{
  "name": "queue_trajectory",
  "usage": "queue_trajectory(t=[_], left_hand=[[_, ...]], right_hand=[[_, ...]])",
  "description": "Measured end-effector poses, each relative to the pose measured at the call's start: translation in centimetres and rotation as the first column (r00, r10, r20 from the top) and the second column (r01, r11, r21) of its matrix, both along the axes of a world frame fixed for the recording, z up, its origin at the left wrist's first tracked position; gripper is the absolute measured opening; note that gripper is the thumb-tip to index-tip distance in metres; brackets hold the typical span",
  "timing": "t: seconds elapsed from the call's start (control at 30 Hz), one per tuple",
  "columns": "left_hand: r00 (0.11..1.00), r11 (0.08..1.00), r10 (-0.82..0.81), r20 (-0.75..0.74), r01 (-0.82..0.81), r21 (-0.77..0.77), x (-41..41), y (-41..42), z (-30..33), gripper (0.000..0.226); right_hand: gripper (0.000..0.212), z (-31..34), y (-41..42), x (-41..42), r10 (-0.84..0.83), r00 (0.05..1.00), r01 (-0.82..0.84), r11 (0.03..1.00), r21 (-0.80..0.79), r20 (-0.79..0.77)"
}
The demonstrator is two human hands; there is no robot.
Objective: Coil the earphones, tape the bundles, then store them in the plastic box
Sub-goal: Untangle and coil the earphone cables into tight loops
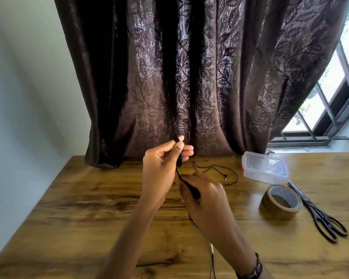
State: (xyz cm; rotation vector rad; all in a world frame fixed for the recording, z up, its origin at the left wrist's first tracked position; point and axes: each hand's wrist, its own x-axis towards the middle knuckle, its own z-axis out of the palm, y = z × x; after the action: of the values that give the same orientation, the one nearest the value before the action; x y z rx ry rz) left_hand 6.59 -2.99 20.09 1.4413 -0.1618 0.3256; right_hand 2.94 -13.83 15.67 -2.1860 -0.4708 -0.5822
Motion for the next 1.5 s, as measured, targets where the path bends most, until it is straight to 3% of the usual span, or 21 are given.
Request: queue_trajectory(t=[0.2, 0.33, 0.63, 0.77, 0.9, 1.03, 1.27, 1.5], left_hand=[[0.993, 0.964, -0.116, 0.021, 0.107, 0.242, 0.0, 0.8, -0.4, 0.018], [0.962, 0.919, -0.272, 0.022, 0.253, 0.302, -0.4, 1.5, 0.1, 0.021], [0.961, 0.865, -0.273, -0.045, 0.266, 0.424, -0.4, 2.5, 0.9, 0.023], [0.942, 0.843, -0.311, -0.124, 0.334, 0.423, -0.3, 3.2, 1.6, 0.026], [0.846, 0.783, -0.44, -0.302, 0.526, 0.333, -0.2, 3.6, 2.3, 0.031], [0.821, 0.701, -0.468, -0.327, 0.57, 0.428, 0.1, 3.8, 2.5, 0.03], [0.744, 0.615, -0.554, -0.375, 0.668, 0.418, 0.5, 3.8, 2.7, 0.029], [0.708, 0.602, -0.586, -0.394, 0.706, 0.374, 0.8, 3.8, 2.6, 0.027]], right_hand=[[0.02, 2.5, -0.8, -0.1, -0.059, 0.983, 0.069, 0.996, -0.056, 0.175], [0.014, 3.7, -1.9, 0.9, 0.036, 0.977, -0.022, 0.997, -0.071, 0.208], [0.017, 4.4, -3.3, 2.0, 0.242, 0.948, -0.209, 0.963, -0.169, 0.209], [0.014, 5.1, -4.1, 2.3, 0.306, 0.93, -0.266, 0.942, -0.204, 0.205], [0.017, 6.1, -5.0, 2.9, 0.376, 0.915, -0.339, 0.912, -0.231, 0.143], [0.01, 6.6, -5.5, 3.3, 0.427, 0.904, -0.413, 0.887, -0.208, 0.029], [0.007, 6.5, -5.7, 3.6, 0.406, 0.909, -0.416, 0.894, -0.164, -0.095], [0.011, 5.4, -6.0, 3.5, 0.386, 0.922, -0.378, 0.911, -0.167, 0.017]])
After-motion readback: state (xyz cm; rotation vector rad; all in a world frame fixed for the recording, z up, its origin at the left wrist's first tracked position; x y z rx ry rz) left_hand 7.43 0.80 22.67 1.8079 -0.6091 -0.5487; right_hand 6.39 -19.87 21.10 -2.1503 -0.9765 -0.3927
